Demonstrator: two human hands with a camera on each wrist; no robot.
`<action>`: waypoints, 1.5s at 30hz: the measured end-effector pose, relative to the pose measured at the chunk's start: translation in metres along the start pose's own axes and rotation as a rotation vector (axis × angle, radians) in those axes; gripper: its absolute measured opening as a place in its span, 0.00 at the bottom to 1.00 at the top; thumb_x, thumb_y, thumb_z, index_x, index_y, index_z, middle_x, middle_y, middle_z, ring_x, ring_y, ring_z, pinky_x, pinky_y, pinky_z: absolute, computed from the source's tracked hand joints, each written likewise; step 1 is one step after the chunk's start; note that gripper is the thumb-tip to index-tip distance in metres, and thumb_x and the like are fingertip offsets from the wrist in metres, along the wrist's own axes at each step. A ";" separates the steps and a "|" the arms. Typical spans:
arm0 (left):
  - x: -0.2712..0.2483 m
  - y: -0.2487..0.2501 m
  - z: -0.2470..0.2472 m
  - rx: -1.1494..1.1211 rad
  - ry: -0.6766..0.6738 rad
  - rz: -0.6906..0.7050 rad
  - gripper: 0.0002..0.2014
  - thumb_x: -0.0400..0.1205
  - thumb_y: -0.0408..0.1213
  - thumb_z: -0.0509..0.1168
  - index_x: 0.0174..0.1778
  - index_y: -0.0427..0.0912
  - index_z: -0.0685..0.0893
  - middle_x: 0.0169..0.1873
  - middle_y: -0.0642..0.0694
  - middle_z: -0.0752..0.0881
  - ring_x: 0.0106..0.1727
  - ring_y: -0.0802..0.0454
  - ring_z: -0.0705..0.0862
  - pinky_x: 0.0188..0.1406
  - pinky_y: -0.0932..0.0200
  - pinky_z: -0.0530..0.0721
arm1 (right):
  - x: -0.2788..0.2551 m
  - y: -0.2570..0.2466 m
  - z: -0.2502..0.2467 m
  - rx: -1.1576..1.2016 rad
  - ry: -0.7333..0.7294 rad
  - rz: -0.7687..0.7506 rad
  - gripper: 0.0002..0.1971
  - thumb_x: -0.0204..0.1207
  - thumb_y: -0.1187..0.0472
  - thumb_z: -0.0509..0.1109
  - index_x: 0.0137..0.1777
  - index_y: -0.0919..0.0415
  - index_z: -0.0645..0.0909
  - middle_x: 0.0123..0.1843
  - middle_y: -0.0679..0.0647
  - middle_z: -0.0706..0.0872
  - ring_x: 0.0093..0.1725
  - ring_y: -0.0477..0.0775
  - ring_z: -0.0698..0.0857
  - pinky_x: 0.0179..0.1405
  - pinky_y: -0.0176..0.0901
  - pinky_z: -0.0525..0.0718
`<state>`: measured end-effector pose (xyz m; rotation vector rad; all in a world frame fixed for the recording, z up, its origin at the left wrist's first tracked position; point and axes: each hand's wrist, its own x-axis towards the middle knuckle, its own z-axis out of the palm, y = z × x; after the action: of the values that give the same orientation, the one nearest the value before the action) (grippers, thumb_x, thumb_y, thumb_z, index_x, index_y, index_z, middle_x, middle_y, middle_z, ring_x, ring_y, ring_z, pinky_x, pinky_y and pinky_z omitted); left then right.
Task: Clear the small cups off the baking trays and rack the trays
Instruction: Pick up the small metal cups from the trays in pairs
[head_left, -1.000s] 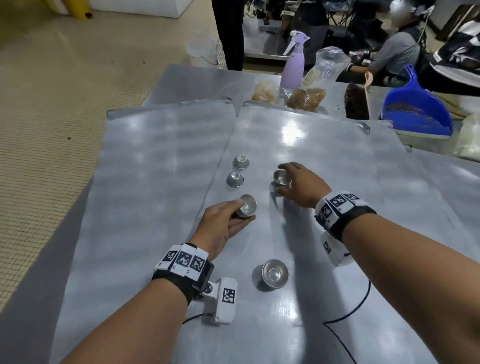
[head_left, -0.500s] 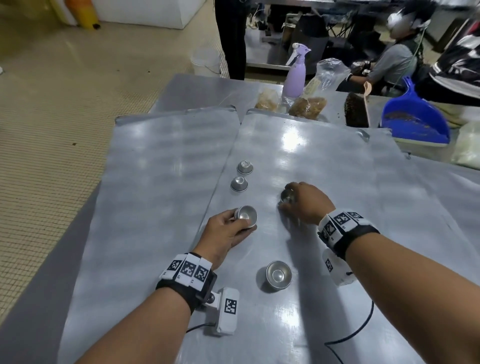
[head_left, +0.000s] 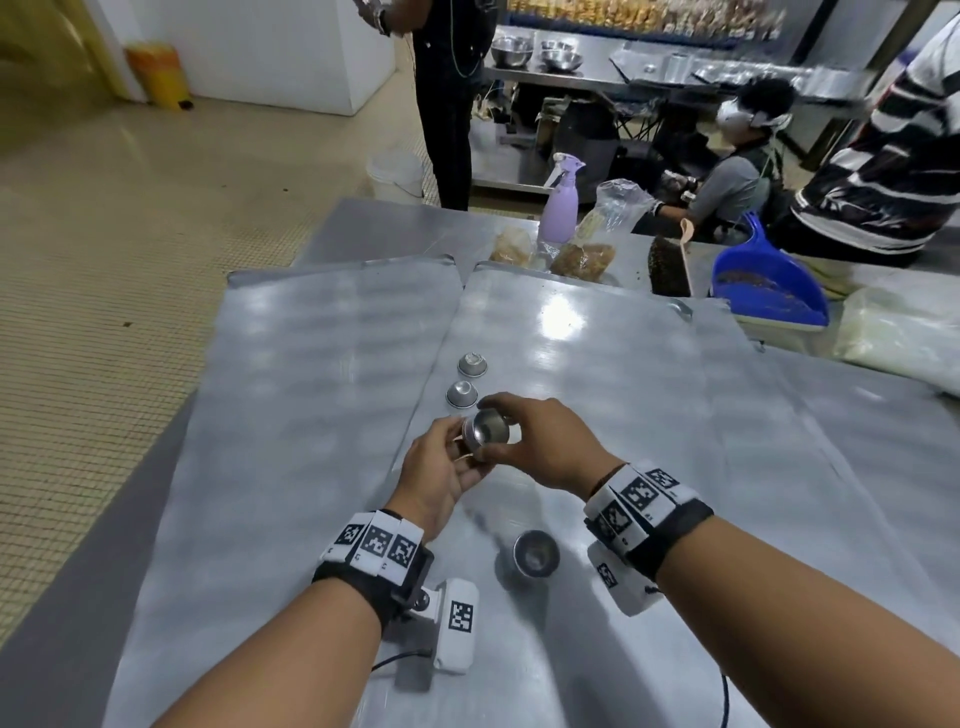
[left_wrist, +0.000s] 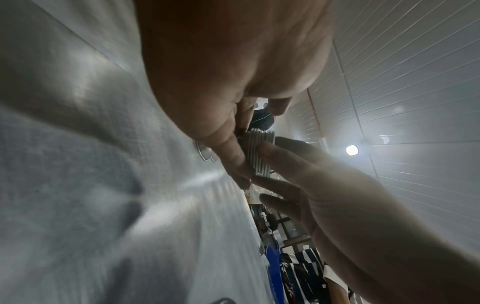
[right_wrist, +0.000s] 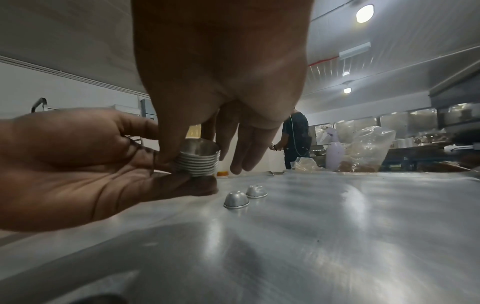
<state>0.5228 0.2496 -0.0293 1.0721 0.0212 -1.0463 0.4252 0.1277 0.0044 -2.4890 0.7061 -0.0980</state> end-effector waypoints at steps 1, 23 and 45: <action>-0.001 0.001 -0.001 -0.007 0.000 0.007 0.14 0.89 0.38 0.58 0.50 0.35 0.86 0.44 0.35 0.93 0.46 0.42 0.91 0.62 0.41 0.87 | 0.001 -0.001 0.001 -0.004 0.008 0.000 0.29 0.67 0.39 0.76 0.69 0.36 0.77 0.57 0.42 0.90 0.58 0.49 0.87 0.55 0.50 0.85; 0.026 0.004 -0.049 -0.035 0.121 0.019 0.12 0.85 0.30 0.66 0.57 0.23 0.85 0.57 0.24 0.88 0.55 0.30 0.91 0.58 0.47 0.90 | 0.102 0.030 0.007 -0.333 -0.231 -0.089 0.24 0.83 0.49 0.64 0.80 0.43 0.70 0.77 0.49 0.78 0.68 0.57 0.82 0.64 0.51 0.80; 0.021 -0.008 -0.033 0.068 0.003 0.055 0.14 0.80 0.25 0.73 0.62 0.28 0.86 0.58 0.31 0.90 0.60 0.36 0.90 0.62 0.52 0.89 | 0.054 0.069 0.028 -0.159 -0.046 0.026 0.15 0.77 0.59 0.70 0.62 0.54 0.76 0.63 0.54 0.75 0.49 0.66 0.85 0.49 0.55 0.84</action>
<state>0.5433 0.2583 -0.0618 1.1300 -0.0423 -1.0016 0.4453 0.0648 -0.0600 -2.6225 0.7527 0.0261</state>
